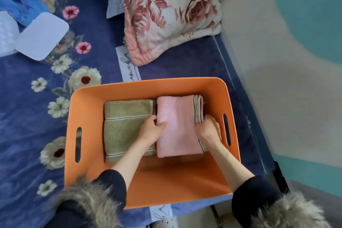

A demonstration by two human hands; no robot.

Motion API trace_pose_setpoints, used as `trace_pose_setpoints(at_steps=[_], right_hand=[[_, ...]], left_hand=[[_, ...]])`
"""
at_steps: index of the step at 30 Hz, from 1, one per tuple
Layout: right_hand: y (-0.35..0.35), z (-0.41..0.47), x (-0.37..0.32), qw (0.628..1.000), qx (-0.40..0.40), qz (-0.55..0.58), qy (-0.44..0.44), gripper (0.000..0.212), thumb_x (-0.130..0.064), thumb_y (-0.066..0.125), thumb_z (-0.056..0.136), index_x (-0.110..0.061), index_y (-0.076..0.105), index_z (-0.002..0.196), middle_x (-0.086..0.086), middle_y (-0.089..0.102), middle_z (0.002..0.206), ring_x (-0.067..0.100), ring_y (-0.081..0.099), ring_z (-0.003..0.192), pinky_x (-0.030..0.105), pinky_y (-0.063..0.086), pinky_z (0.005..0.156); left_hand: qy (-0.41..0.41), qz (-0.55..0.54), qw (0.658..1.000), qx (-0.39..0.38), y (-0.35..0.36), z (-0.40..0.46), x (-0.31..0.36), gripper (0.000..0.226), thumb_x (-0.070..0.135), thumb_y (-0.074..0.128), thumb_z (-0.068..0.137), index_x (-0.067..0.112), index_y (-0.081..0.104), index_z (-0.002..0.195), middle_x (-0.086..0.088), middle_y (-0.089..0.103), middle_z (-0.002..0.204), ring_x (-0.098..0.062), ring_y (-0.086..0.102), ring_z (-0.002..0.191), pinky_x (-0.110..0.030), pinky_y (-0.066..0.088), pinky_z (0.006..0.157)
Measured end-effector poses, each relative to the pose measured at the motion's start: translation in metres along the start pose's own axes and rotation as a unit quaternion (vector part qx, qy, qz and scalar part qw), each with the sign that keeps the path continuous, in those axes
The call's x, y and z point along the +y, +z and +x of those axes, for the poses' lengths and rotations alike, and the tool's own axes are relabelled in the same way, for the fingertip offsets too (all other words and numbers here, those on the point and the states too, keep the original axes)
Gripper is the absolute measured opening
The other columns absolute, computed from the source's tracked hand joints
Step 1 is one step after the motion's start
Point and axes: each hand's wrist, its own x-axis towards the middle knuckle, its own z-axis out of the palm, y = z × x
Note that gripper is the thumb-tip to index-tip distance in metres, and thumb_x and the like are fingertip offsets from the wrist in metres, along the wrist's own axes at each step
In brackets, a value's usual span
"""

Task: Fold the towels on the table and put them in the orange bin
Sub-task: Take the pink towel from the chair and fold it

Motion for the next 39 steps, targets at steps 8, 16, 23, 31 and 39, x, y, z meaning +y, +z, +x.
trace_pose_setpoints(at_steps=[8, 16, 23, 31, 39], right_hand=[[0.009, -0.001, 0.005, 0.999, 0.038, 0.033, -0.011, 0.017, -0.01, 0.044, 0.094, -0.004, 0.054, 0.107, 0.015, 0.062, 0.111, 0.03, 0.06, 0.099, 0.032, 0.05, 0.078], [0.019, -0.006, 0.018, 0.987, 0.031, 0.015, -0.157, 0.059, -0.015, 0.042, 0.097, -0.02, 0.016, 0.149, 0.0, 0.026, 0.152, 0.013, 0.027, 0.138, 0.027, 0.024, 0.111], [0.017, 0.02, 0.02, 0.866, -0.032, -0.4, -0.299, 0.085, -0.022, 0.048, 0.092, -0.017, -0.019, 0.146, 0.012, -0.028, 0.152, 0.033, -0.024, 0.14, 0.044, -0.009, 0.116], [0.028, 0.04, 0.003, 0.822, -0.133, -0.504, -0.23, 0.124, -0.041, 0.07, 0.077, -0.023, -0.037, 0.136, 0.014, -0.041, 0.145, 0.034, -0.033, 0.135, 0.046, -0.01, 0.116], [0.037, 0.057, -0.001, 0.818, -0.164, -0.505, -0.221, 0.118, -0.037, 0.067, 0.08, -0.019, -0.035, 0.138, 0.018, -0.04, 0.145, 0.035, -0.031, 0.136, 0.048, -0.016, 0.113]], left_hand=[[0.028, 0.0, 0.999, 0.026, 0.003, -0.002, -0.002, 0.02, 0.029, 0.059, 0.089, 0.018, 0.048, 0.101, 0.005, 0.054, 0.085, -0.014, 0.052, 0.075, -0.022, 0.039, 0.06], [0.194, 0.173, 0.962, 0.086, 0.002, -0.021, -0.001, 0.053, 0.02, 0.055, 0.091, 0.018, 0.032, 0.139, -0.002, 0.033, 0.145, -0.024, 0.04, 0.127, -0.035, 0.04, 0.096], [0.297, 0.521, 0.8, 0.0, 0.015, -0.002, -0.002, 0.108, 0.061, 0.056, 0.079, 0.019, -0.018, 0.146, -0.005, -0.042, 0.142, -0.025, -0.038, 0.133, -0.044, -0.02, 0.11], [0.258, 0.542, 0.799, -0.032, 0.006, 0.028, -0.017, 0.121, 0.08, 0.05, 0.066, 0.027, -0.031, 0.139, 0.003, -0.04, 0.146, -0.022, -0.037, 0.134, -0.044, -0.019, 0.11], [0.234, 0.515, 0.823, -0.049, 0.015, 0.041, -0.016, 0.115, 0.077, 0.05, 0.069, 0.028, -0.022, 0.144, 0.008, -0.043, 0.142, -0.02, -0.042, 0.131, -0.049, -0.02, 0.108]])
